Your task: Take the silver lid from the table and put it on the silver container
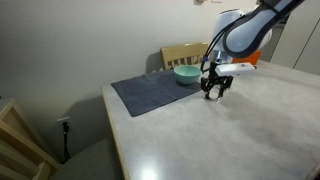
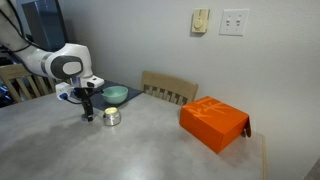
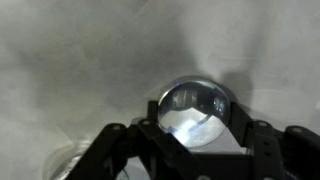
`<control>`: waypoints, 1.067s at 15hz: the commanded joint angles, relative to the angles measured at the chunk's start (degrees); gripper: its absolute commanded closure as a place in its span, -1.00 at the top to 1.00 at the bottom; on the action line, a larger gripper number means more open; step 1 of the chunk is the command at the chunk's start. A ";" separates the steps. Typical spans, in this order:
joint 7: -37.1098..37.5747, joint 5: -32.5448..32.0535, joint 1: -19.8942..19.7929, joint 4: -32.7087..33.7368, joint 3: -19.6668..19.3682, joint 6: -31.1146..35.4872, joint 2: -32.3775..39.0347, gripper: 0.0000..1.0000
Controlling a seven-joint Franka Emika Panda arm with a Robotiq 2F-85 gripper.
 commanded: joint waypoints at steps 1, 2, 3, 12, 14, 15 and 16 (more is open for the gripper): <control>0.00 -1.25 0.71 1.17 -1.18 -3.56 0.74 -0.12; 0.17 -1.84 1.06 1.13 -1.40 -4.54 0.38 -0.12; 0.43 -2.43 1.40 0.88 -1.63 -4.78 -0.07 -0.12; 10.35 -15.04 7.94 -4.68 -4.79 -6.48 -11.58 -0.12; 13.01 -17.42 7.38 -6.13 -4.64 -5.80 -15.12 -0.12; 13.83 -18.22 6.63 -6.78 -4.36 -5.56 -16.74 -0.12; 13.67 -17.89 5.45 -7.37 -3.67 -5.56 -18.28 -0.12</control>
